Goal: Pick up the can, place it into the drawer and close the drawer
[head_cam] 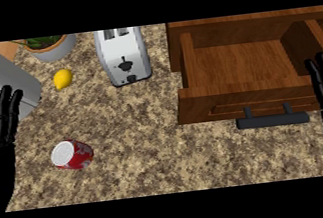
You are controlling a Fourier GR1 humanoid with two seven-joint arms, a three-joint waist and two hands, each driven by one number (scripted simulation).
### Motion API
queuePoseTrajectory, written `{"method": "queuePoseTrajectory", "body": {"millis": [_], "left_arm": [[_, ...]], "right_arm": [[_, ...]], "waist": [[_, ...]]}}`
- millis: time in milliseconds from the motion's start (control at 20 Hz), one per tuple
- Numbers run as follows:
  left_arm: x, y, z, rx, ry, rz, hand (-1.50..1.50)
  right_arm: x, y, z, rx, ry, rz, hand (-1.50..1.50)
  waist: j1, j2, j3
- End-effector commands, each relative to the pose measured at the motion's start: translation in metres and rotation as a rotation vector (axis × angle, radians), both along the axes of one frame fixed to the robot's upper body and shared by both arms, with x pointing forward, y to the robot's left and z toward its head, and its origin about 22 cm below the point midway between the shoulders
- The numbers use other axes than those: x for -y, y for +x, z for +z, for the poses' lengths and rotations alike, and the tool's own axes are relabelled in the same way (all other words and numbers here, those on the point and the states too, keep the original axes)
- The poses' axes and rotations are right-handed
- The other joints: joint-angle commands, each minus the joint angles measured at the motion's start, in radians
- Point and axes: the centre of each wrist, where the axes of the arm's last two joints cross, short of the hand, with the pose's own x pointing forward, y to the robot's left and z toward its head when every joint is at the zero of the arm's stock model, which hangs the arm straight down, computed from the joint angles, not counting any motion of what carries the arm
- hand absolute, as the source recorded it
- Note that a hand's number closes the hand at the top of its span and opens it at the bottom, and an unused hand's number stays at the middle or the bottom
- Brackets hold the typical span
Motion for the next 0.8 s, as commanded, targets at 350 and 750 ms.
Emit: {"method": "queuePoseTrajectory", "body": {"millis": [350,750], "left_arm": [[-0.053,-0.035,-0.034,-0.357,-0.038,0.000,-1.50],[-0.065,-0.080,-0.003,-0.404,-0.042,-0.007,-1.50]], "right_arm": [[0.019,-0.010,-0.029,-0.301,0.067,-0.183,-1.50],[0.048,-0.035,-0.018,-0.307,0.046,-0.205,-1.50]], "waist": [[-0.008,-0.031,0.000],[-0.004,-0.034,0.001]]}}
